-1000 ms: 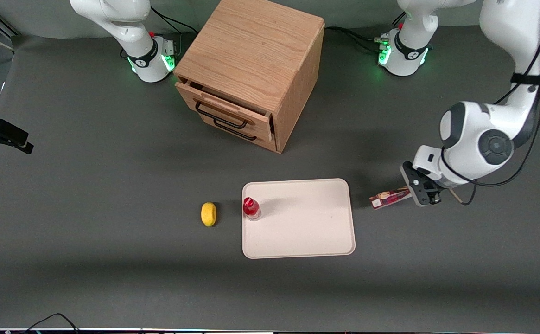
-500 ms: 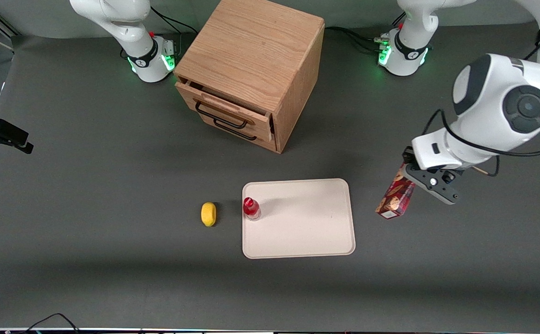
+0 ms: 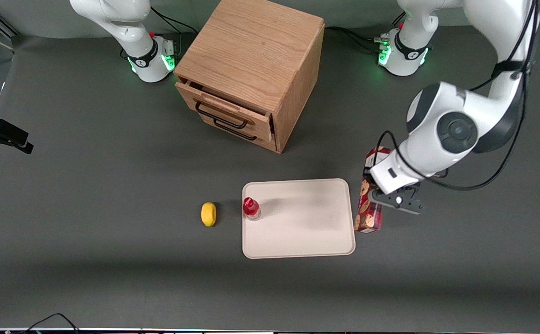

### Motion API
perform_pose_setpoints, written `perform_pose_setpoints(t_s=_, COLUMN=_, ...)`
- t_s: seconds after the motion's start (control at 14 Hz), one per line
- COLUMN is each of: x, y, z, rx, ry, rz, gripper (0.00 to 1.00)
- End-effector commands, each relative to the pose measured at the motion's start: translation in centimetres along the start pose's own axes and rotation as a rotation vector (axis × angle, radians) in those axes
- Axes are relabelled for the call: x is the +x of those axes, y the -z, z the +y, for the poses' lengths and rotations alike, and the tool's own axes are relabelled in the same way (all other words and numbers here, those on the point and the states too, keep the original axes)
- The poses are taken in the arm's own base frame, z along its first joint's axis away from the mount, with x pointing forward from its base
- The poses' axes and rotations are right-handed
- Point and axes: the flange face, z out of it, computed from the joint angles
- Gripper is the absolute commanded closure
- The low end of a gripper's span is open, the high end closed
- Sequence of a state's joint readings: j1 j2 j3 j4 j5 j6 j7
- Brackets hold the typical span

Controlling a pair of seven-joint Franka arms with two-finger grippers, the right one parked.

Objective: Place red cookie box on tray
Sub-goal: 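Lift the box and carry it over the white tray's edge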

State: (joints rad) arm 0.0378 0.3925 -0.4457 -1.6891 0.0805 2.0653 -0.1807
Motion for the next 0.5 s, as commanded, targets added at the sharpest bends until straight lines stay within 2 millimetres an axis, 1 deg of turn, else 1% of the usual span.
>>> perform_pose_setpoints(t_s=0.0, x=1.3, y=-4.4, z=2.5, rx=0.01, ry=0.122, rz=0.007, gripper=1.0)
perform_pose_setpoints(t_s=0.07, x=1.6, y=-6.1, z=3.6, rx=-0.002, ry=0.157, rz=0.018, gripper=1.0)
perform_pose_setpoints(t_s=0.29, x=1.7, y=-10.2, z=5.0, rx=-0.008, ry=0.157, rz=0.014, gripper=1.0)
perform_pose_setpoints(t_s=0.36, x=1.8, y=-11.4, z=5.0, rx=-0.006, ry=0.155, rz=0.005, gripper=1.0)
perform_pose_setpoints(t_s=0.43, x=1.9, y=-12.1, z=4.8, rx=-0.013, ry=0.171, rz=0.011, gripper=1.0)
